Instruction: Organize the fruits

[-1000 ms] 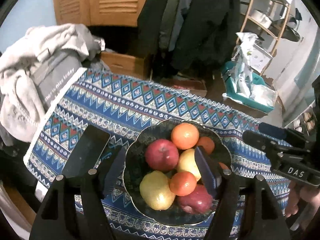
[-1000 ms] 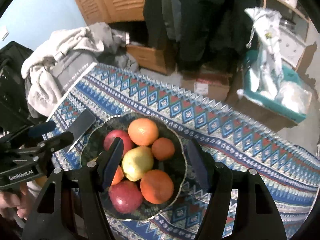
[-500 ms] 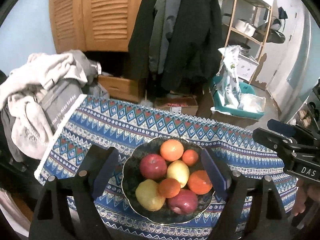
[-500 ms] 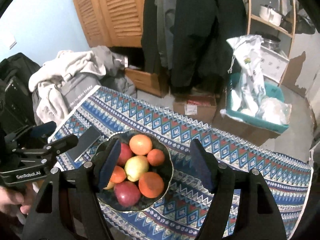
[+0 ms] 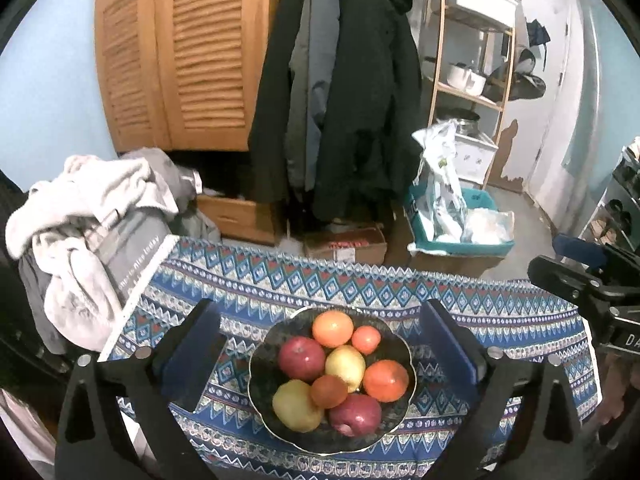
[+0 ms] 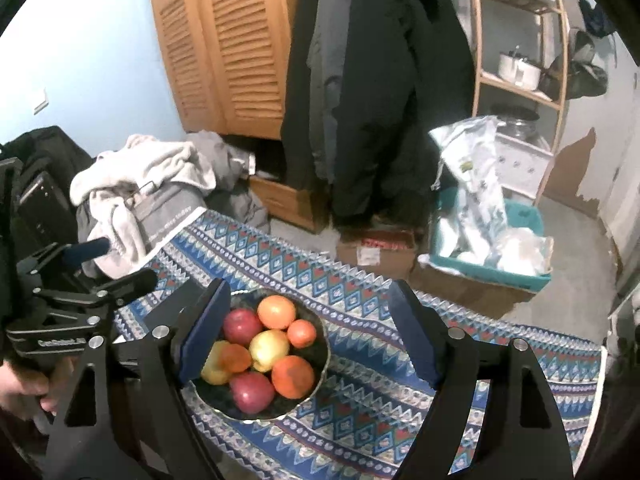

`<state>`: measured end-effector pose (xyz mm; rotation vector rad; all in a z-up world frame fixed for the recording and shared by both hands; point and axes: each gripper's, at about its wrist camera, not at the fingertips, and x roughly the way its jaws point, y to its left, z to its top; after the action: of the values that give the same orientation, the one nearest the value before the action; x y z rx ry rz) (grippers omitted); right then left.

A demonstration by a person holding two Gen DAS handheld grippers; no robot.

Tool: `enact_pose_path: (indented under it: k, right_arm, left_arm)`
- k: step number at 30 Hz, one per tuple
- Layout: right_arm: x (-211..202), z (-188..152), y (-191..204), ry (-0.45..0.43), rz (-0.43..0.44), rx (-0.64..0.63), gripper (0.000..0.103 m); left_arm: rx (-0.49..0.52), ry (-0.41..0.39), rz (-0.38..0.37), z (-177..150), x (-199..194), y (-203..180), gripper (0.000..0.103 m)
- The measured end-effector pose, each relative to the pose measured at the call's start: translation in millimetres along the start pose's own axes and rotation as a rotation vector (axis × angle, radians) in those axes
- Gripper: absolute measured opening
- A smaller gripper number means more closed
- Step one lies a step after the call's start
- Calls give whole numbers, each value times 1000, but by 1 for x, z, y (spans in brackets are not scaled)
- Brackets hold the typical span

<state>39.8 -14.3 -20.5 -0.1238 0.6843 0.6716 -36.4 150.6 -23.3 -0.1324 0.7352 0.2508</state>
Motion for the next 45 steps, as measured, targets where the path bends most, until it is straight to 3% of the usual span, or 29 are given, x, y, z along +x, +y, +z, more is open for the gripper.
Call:
enact_pose_path:
  k: [10,19,45]
  right_arm:
    - [-23,-6,-12,-38,-53,-11,81]
    - [-30,-11,-19,-53,-69,-5,81]
    - [-27,-14,-26,-34,-84,2,81]
  left_arm:
    - [16,-62,-38,8,-25,-14,102]
    - [26,-81,-25,10,-32,-23,102]
    - [49,-43,26,9,-23,-32,102]
